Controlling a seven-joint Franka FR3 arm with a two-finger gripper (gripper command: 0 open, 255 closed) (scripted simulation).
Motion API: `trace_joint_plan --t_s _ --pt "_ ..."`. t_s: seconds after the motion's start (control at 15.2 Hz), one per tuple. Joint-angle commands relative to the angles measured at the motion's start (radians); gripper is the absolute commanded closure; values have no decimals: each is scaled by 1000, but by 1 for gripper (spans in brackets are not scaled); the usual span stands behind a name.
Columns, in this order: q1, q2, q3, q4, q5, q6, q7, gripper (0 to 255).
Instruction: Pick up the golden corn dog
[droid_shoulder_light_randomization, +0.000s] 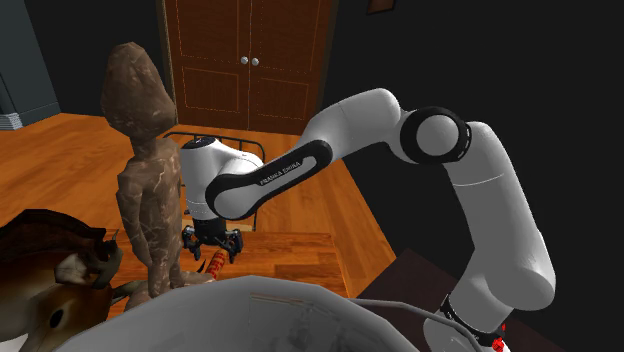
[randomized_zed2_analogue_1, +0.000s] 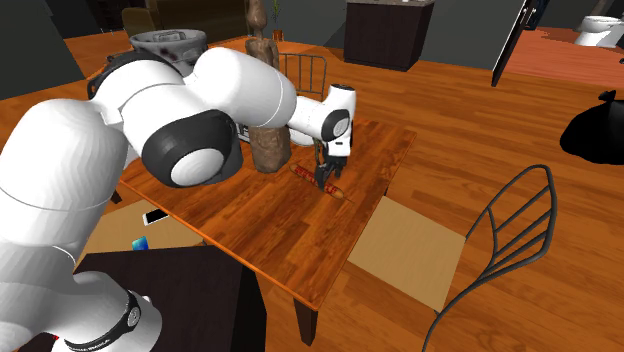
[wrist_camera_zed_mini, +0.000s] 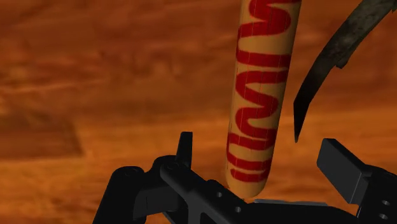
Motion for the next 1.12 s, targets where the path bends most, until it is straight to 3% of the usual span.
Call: trace_joint_plan --t_s 0.0,0.4,0.46,1.06 --pt "7 23 -9 6 -9 16 6 0" --pt "14 51 -20 4 -22 46 12 0" --pt "15 52 -20 5 -22 46 12 255" --pt "14 51 -20 4 -22 46 12 255"
